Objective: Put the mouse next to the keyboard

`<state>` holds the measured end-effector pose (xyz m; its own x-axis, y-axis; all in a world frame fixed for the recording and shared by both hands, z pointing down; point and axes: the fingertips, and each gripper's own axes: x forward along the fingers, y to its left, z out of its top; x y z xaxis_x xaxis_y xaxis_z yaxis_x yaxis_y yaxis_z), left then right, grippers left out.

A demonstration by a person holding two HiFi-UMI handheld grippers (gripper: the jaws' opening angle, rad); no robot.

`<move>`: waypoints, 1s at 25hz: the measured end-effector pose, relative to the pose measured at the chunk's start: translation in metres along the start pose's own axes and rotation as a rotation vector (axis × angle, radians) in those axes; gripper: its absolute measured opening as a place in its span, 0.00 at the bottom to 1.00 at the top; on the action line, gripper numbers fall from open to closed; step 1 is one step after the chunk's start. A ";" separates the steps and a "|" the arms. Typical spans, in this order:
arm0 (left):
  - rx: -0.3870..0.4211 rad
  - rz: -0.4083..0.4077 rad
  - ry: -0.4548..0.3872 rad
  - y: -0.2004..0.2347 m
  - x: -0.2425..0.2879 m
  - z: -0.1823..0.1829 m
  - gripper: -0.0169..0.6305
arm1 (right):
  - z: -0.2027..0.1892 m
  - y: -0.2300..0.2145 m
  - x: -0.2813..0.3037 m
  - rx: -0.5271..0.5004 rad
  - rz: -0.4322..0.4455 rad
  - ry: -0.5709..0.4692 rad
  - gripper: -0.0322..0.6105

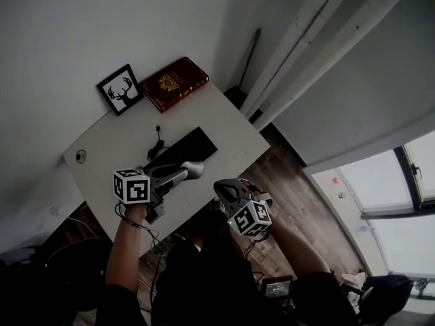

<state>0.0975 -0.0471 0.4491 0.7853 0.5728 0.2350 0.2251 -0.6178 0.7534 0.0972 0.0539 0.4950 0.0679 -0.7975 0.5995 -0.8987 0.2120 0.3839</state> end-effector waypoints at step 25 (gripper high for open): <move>0.052 0.056 0.331 0.062 0.185 0.046 0.18 | -0.129 -0.168 0.018 0.095 0.105 -0.121 0.08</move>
<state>0.2828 -0.0039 0.5108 0.5691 0.6759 0.4683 0.2228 -0.6750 0.7034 0.3056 0.0770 0.5316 -0.0757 -0.8374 0.5413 -0.9353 0.2478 0.2525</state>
